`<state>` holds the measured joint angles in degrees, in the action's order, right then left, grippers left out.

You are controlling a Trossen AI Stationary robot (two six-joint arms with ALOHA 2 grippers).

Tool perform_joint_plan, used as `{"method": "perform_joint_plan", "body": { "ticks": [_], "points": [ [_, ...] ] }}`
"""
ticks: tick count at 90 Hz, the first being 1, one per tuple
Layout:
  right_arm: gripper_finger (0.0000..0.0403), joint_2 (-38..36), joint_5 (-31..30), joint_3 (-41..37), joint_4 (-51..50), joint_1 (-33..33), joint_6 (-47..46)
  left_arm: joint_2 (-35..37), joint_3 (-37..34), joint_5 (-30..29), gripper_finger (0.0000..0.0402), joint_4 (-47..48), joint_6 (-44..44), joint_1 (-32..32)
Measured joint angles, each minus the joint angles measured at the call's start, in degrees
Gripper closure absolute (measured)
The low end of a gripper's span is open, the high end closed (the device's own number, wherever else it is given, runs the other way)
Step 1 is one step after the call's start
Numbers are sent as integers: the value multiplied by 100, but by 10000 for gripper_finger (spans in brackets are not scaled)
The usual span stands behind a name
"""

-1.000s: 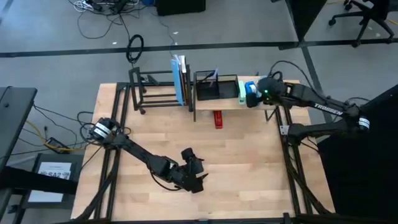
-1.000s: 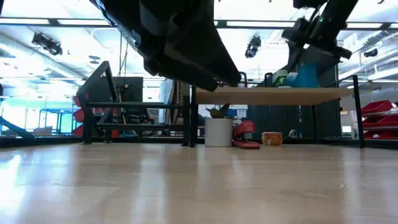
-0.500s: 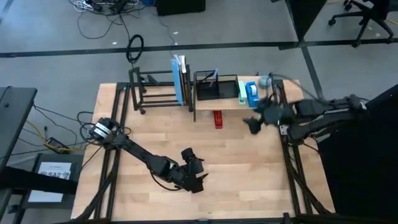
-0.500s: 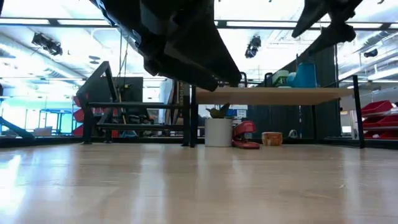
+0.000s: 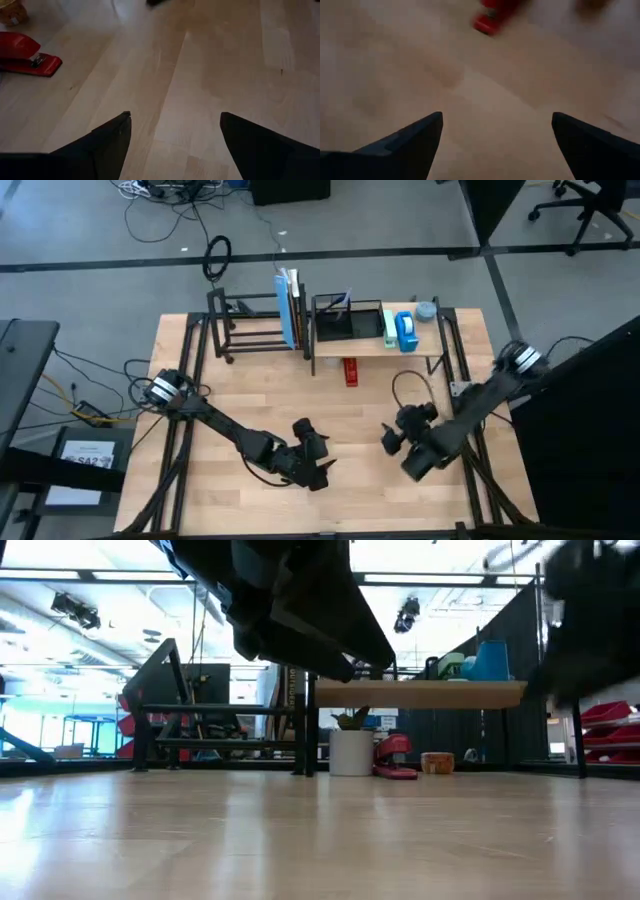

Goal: Stock shelves
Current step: Remove the blue tape dispenser from the shelf

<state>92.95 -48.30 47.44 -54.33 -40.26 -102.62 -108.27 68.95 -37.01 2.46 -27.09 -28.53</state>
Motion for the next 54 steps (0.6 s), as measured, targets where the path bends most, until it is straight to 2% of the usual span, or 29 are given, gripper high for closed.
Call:
{"method": "perform_joint_plan", "body": {
  "ticks": [22, 29, 40, 54],
  "points": [
    [58, 1307, -937, -915, 372, 901, -2649, 0, 0, 0, 117, -2, -2, 0],
    [58, 1510, -1062, -1193, 1100, 1291, -2569, 0, 0, 0, 117, -4, -7, 0],
    [58, 1688, -1612, -1527, 2156, 1730, -1887, 0, 0, -1, 117, -15, -11, 2],
    [58, 1716, -1808, -1574, 2590, 2200, -1276, 0, 0, -2, 117, -42, -11, 4]
  ]
}}
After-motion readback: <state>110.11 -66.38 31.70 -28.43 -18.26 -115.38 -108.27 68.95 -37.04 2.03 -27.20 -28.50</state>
